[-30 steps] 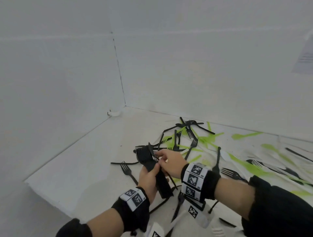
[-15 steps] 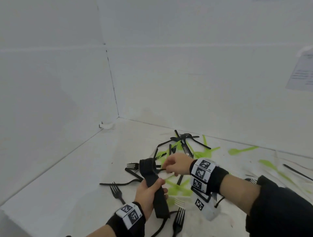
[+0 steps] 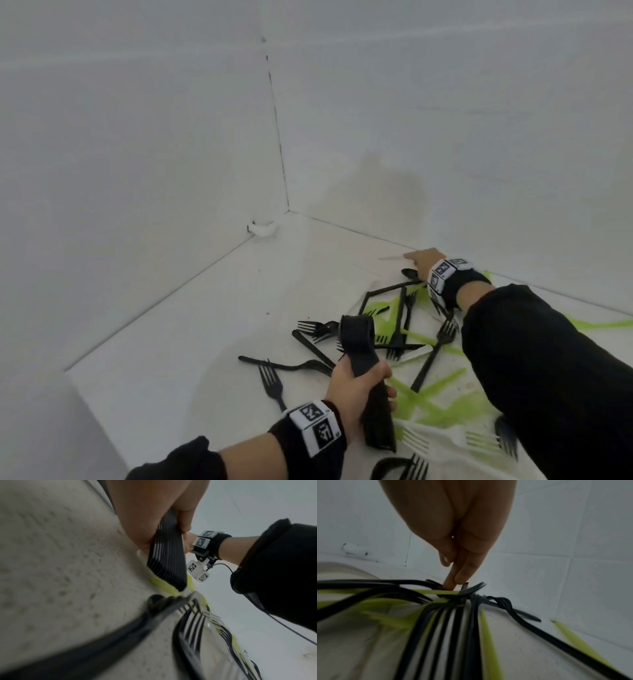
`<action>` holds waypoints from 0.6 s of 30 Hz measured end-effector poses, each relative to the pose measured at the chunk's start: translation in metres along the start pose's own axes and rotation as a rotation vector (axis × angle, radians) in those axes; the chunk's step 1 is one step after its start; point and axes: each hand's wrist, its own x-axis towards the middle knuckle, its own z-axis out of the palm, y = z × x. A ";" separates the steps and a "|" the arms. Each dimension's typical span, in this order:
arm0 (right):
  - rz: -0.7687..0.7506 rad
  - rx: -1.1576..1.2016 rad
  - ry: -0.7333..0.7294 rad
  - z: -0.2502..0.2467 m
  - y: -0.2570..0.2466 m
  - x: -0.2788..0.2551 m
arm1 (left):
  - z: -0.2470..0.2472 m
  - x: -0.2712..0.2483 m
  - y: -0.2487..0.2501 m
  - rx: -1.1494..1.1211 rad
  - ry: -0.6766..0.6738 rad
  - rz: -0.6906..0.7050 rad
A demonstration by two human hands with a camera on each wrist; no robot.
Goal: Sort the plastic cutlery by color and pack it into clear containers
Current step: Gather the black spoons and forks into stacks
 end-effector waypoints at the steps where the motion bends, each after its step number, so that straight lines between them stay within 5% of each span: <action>1: -0.013 -0.018 -0.001 0.004 0.004 0.009 | -0.001 0.000 -0.001 0.000 0.003 0.002; 9: -0.101 -0.219 -0.045 0.017 0.002 0.006 | -0.004 0.000 -0.006 0.015 0.023 0.029; 18: -0.068 0.065 0.449 -0.028 0.000 -0.039 | -0.006 -0.005 -0.010 0.023 0.032 0.063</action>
